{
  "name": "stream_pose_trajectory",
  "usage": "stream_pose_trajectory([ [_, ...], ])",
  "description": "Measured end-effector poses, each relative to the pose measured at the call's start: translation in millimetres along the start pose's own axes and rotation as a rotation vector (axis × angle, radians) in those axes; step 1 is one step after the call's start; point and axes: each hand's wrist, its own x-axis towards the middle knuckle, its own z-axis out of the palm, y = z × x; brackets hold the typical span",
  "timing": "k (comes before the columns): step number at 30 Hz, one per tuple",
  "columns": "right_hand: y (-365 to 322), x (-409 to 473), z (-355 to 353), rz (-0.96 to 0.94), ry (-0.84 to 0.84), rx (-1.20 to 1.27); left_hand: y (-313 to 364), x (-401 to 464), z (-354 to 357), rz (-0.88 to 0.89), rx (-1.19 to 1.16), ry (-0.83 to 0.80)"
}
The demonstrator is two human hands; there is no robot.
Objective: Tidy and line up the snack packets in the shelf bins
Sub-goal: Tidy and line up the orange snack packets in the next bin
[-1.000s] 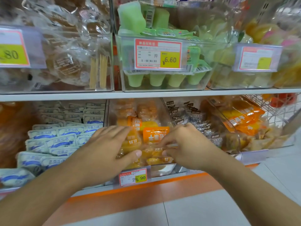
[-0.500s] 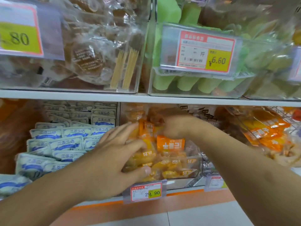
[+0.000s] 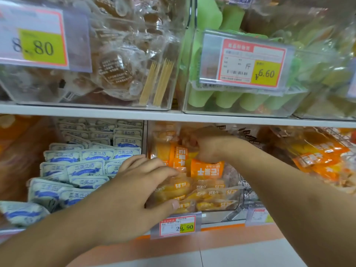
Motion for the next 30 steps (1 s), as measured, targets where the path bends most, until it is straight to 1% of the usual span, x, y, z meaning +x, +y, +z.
stream_pose_trajectory([
  [6, 6, 5, 1, -0.045, 0.012, 0.086, 0, -5, 1, 0.001, -0.014, 0.021],
  [8, 10, 5, 2, -0.005, 0.034, 0.201, 0, -5, 0, 0.003, -0.022, 0.023],
  [9, 11, 2, 2, 0.024, 0.065, 0.3, 0, -5, 0, -0.005, -0.027, 0.018],
  [11, 12, -7, 5, 0.034, 0.178, 0.461, -1, -5, 1, -0.01, -0.024, 0.016],
  [12, 10, -16, 7, -0.001, 0.254, 0.476, -1, -4, 1, -0.012, -0.021, 0.018],
  [14, 6, -39, 12, -0.074, 0.394, 0.383, 0, -4, 1, -0.031, -0.017, 0.005],
  [16, 4, -65, 14, -0.086, 0.47, 0.305, 1, -4, 3, -0.04, -0.003, -0.005],
  [19, 11, -99, 15, -0.069, 0.463, 0.368, 2, -3, 6, -0.064, 0.014, -0.007],
  [22, 21, -126, 8, -0.089, 0.527, 0.363, 4, -2, 7, -0.077, 0.013, 0.005],
  [24, 27, -141, 3, -0.058, 0.563, 0.442, 4, -3, 8, -0.082, 0.011, 0.015],
  [27, 33, -156, -5, -0.06, 0.622, 0.571, 6, -3, 7, -0.069, 0.04, 0.044],
  [28, 33, -159, -8, -0.07, 0.623, 0.588, 8, -3, 7, -0.054, 0.059, 0.053],
  [30, 33, -161, -12, -0.083, 0.571, 0.583, 12, -3, 6, -0.048, 0.075, 0.054],
])
